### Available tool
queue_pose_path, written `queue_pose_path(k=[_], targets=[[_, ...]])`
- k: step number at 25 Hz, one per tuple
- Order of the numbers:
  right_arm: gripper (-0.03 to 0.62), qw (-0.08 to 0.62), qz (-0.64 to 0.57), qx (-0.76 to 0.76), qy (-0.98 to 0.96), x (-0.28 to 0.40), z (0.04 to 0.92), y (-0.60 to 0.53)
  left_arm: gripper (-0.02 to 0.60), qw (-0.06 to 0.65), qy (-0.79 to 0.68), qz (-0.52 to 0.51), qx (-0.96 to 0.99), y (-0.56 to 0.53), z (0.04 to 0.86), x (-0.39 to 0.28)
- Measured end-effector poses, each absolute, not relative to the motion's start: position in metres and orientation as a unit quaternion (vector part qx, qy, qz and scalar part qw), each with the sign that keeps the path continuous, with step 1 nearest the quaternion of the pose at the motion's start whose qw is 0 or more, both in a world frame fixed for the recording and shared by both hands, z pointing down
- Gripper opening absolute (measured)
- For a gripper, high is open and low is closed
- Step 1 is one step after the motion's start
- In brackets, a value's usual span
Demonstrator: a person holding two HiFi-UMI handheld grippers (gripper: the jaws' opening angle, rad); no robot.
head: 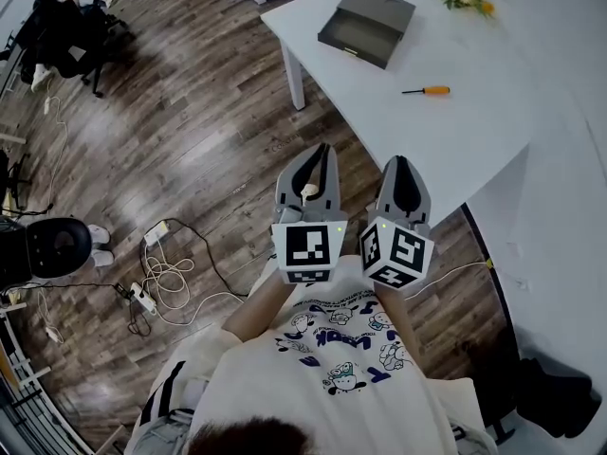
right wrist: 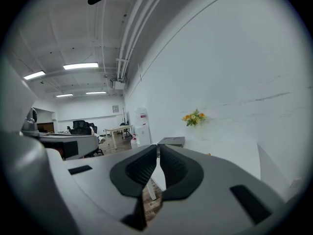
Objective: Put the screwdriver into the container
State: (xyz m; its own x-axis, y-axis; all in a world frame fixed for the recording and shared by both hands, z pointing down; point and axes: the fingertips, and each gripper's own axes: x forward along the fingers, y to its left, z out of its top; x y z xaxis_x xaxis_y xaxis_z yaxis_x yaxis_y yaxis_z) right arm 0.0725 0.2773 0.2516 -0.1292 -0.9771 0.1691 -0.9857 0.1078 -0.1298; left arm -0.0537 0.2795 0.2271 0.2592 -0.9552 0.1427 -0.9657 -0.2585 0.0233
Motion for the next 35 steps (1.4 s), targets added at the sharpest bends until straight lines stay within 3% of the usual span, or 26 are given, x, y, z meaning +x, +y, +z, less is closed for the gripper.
queue_pose_path(k=[35], targets=[[0.04,0.038,0.14,0.741,-0.656,0.103,0.28,0.048,0.023,0.071,-0.526,0.075,0.844,0.017,0.246,-0.031]])
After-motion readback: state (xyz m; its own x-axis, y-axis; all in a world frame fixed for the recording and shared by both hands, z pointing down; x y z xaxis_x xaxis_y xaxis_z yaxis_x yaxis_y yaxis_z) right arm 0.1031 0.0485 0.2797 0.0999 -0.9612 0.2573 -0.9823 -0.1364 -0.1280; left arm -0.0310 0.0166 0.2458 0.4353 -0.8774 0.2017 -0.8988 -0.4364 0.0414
